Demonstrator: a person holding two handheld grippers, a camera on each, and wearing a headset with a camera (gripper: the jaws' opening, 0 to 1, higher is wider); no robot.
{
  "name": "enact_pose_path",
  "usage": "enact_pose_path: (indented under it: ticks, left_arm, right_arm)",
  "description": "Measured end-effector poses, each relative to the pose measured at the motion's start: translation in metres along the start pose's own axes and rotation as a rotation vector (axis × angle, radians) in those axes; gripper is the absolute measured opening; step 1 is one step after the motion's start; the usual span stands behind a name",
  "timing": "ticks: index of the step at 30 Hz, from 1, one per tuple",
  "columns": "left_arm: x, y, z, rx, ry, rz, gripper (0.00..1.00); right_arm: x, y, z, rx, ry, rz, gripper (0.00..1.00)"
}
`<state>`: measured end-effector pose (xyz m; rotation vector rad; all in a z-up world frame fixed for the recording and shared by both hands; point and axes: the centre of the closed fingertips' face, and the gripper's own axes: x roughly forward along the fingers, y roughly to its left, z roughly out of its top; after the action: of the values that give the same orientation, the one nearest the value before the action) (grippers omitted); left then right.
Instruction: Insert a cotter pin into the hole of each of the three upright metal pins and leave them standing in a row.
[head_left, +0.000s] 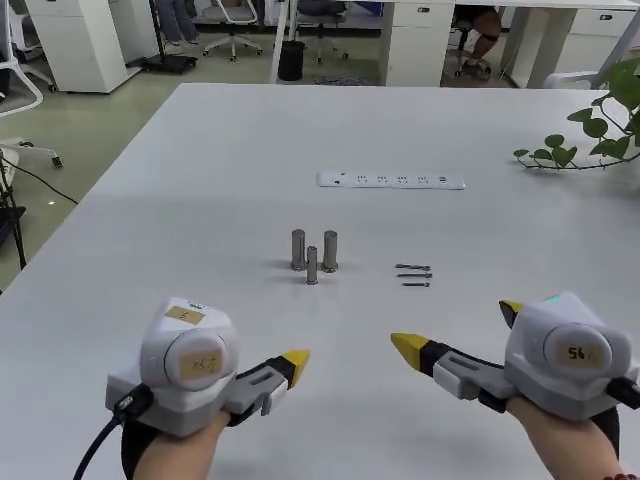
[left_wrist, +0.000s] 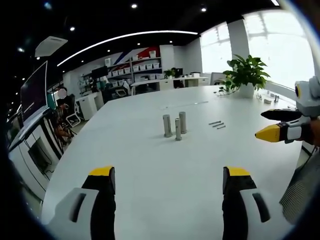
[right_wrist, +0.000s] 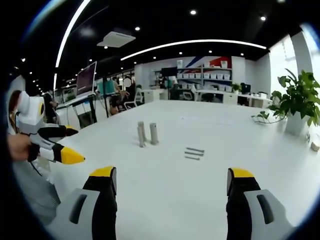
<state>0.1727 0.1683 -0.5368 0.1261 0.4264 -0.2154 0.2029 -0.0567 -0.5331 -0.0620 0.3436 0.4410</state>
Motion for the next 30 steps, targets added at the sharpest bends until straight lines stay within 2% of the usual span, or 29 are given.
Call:
enact_pose_path:
  ticks: [2, 5, 11, 13, 15, 20, 24, 26, 30]
  left_arm:
    - [0.001, -0.002, 0.001, 0.002, 0.001, -0.015, 0.86]
    - [0.002, -0.005, -0.002, -0.003, 0.028, -0.036, 0.85]
    - [0.006, -0.006, 0.007, 0.012, -0.001, -0.061, 0.83]
    - [0.008, -0.004, 0.008, 0.027, 0.02, -0.069, 0.8]
    - [0.009, -0.002, 0.012, 0.036, 0.003, -0.069, 0.78]
    - [0.017, -0.002, 0.013, 0.044, 0.014, -0.093, 0.76]
    - [0.026, -0.005, 0.022, 0.046, 0.002, -0.142, 0.67]
    - [0.032, -0.01, 0.025, 0.035, 0.003, -0.174, 0.63]
    - [0.046, -0.015, 0.029, 0.071, -0.001, -0.204, 0.61]
  right_arm:
    - [-0.001, 0.0, 0.002, 0.002, -0.001, 0.001, 0.89]
    - [-0.002, -0.002, 0.005, 0.018, -0.001, 0.0, 0.88]
    - [-0.001, -0.003, 0.01, 0.031, 0.009, 0.0, 0.86]
    - [0.0, -0.002, 0.014, 0.024, 0.017, 0.004, 0.86]
    - [0.0, -0.001, 0.016, -0.013, 0.026, 0.005, 0.85]
    - [-0.003, 0.002, 0.011, -0.034, 0.061, 0.022, 0.85]
    - [-0.008, -0.001, 0.003, -0.06, 0.1, 0.012, 0.85]
    - [-0.009, 0.0, 0.001, -0.057, 0.105, 0.013, 0.85]
    - [-0.011, 0.001, 0.001, -0.046, 0.104, 0.014, 0.85]
